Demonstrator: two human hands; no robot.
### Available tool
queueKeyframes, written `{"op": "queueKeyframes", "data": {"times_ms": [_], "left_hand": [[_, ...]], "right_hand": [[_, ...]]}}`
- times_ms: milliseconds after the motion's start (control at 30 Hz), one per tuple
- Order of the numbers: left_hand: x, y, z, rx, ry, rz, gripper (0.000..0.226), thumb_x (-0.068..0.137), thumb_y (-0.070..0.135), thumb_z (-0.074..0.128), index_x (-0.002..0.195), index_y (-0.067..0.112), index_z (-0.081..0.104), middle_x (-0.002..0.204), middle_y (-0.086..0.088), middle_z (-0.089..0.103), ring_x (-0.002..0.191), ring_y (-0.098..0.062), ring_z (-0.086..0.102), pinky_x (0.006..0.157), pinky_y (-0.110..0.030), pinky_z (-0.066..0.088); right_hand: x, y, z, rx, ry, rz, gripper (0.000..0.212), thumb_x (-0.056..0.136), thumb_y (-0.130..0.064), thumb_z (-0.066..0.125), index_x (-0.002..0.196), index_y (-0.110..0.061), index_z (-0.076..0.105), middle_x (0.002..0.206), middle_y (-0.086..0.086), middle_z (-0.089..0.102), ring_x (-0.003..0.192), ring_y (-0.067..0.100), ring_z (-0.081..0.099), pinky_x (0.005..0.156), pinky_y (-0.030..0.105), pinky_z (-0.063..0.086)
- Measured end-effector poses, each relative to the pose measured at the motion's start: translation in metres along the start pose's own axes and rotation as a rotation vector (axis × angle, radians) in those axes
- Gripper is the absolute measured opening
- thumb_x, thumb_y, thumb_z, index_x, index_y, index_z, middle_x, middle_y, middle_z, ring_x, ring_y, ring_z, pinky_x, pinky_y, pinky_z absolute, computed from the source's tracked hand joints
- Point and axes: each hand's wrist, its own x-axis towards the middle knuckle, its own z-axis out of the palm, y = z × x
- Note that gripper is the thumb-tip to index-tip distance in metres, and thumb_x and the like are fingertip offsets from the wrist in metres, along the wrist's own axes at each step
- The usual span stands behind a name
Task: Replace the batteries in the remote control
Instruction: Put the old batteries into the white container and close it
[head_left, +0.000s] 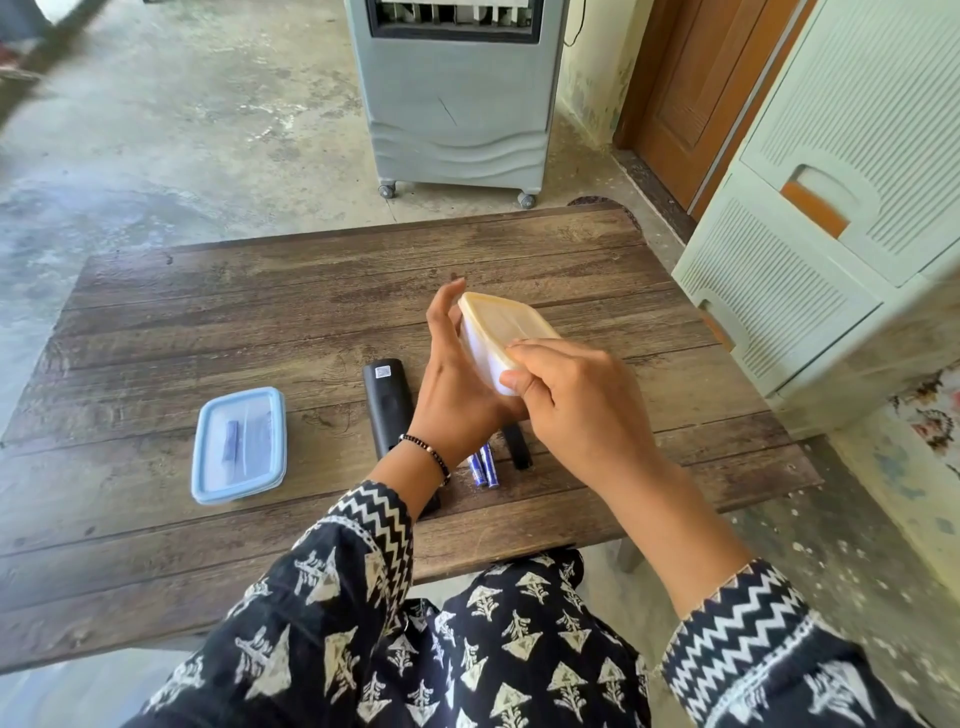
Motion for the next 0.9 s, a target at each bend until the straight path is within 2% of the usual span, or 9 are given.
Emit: {"op": "queueKeyframes", "data": {"times_ms": [133, 300, 367, 433, 500, 567, 700, 800, 900], "left_hand": [[0.004, -0.001, 0.000, -0.005, -0.045, 0.013, 0.108, 0.056, 0.018, 0.083, 0.135, 0.011, 0.010, 0.109, 0.018, 0.044, 0.094, 0.019, 0.051, 0.077, -0.002, 0.041], [-0.003, -0.010, 0.001, 0.015, -0.087, -0.020, 0.113, 0.049, 0.027, 0.090, 0.129, 0.012, 0.011, 0.123, -0.006, 0.047, 0.109, -0.009, 0.054, 0.086, -0.011, 0.046], [-0.003, -0.010, 0.002, -0.015, -0.088, -0.048, 0.114, 0.049, 0.026, 0.090, 0.129, 0.015, 0.009, 0.127, -0.005, 0.044, 0.111, -0.010, 0.054, 0.091, -0.015, 0.048], [0.000, -0.009, 0.003, -0.022, -0.105, -0.041, 0.116, 0.047, 0.031, 0.088, 0.130, 0.024, 0.008, 0.130, -0.008, 0.042, 0.115, -0.017, 0.052, 0.095, -0.029, 0.050], [0.003, -0.009, 0.002, 0.028, -0.128, -0.027, 0.115, 0.044, 0.038, 0.087, 0.129, 0.032, 0.010, 0.133, -0.009, 0.038, 0.121, -0.020, 0.047, 0.101, -0.036, 0.047], [0.003, -0.009, 0.001, 0.103, -0.174, 0.007, 0.113, 0.045, 0.041, 0.085, 0.130, 0.027, 0.012, 0.135, -0.007, 0.034, 0.125, -0.020, 0.041, 0.105, -0.038, 0.041], [0.002, -0.002, -0.001, 0.201, -0.263, 0.057, 0.098, 0.051, 0.026, 0.088, 0.127, 0.025, 0.026, 0.137, 0.000, 0.027, 0.129, -0.018, 0.029, 0.109, -0.034, 0.034], [0.006, -0.004, -0.003, 0.260, -0.274, 0.054, 0.082, 0.053, 0.029, 0.087, 0.120, 0.026, 0.040, 0.149, -0.005, 0.016, 0.137, -0.022, 0.020, 0.104, -0.026, 0.029], [0.012, -0.006, -0.005, 0.258, -0.188, 0.011, 0.071, 0.050, 0.034, 0.088, 0.107, 0.023, 0.047, 0.148, -0.003, 0.023, 0.126, -0.017, 0.032, 0.095, -0.024, 0.036]], "right_hand": [[0.000, 0.003, 0.002, 0.071, 0.039, 0.073, 0.020, 0.079, -0.019, 0.061, 0.090, -0.006, 0.072, 0.088, 0.009, 0.074, 0.073, 0.029, 0.069, 0.058, 0.040, 0.056], [0.012, 0.011, -0.010, 0.056, 0.139, 0.141, 0.019, 0.087, -0.018, 0.055, 0.089, -0.009, 0.071, 0.071, 0.006, 0.072, 0.054, 0.016, 0.058, 0.048, 0.021, 0.041], [0.020, 0.014, -0.012, 0.059, 0.111, 0.151, 0.018, 0.088, -0.019, 0.055, 0.090, -0.011, 0.071, 0.072, 0.006, 0.072, 0.057, 0.017, 0.059, 0.051, 0.025, 0.043], [0.023, 0.015, -0.012, 0.119, 0.109, 0.211, 0.017, 0.088, -0.018, 0.057, 0.095, -0.010, 0.071, 0.079, 0.006, 0.074, 0.066, 0.019, 0.065, 0.058, 0.030, 0.052], [0.024, 0.020, -0.014, 0.182, 0.162, 0.308, 0.016, 0.088, -0.015, 0.059, 0.097, -0.011, 0.071, 0.085, 0.003, 0.073, 0.074, 0.013, 0.065, 0.064, 0.020, 0.052], [0.025, 0.028, -0.016, 0.242, 0.232, 0.427, 0.015, 0.088, -0.015, 0.058, 0.095, -0.013, 0.071, 0.086, -0.001, 0.072, 0.077, 0.008, 0.064, 0.065, 0.008, 0.047], [0.029, 0.041, -0.017, 0.409, 0.403, 0.650, 0.013, 0.088, -0.013, 0.057, 0.087, -0.016, 0.069, 0.082, 0.001, 0.072, 0.077, 0.014, 0.068, 0.072, 0.031, 0.055], [0.030, 0.059, -0.017, 0.570, 0.566, 0.861, 0.020, 0.089, -0.010, 0.056, 0.076, -0.022, 0.066, 0.081, 0.003, 0.072, 0.072, 0.017, 0.070, 0.067, 0.040, 0.059], [0.025, 0.082, -0.013, 0.694, 0.646, 1.036, 0.016, 0.085, -0.012, 0.059, 0.073, -0.019, 0.068, 0.080, 0.009, 0.072, 0.072, 0.025, 0.069, 0.065, 0.047, 0.059]]}}
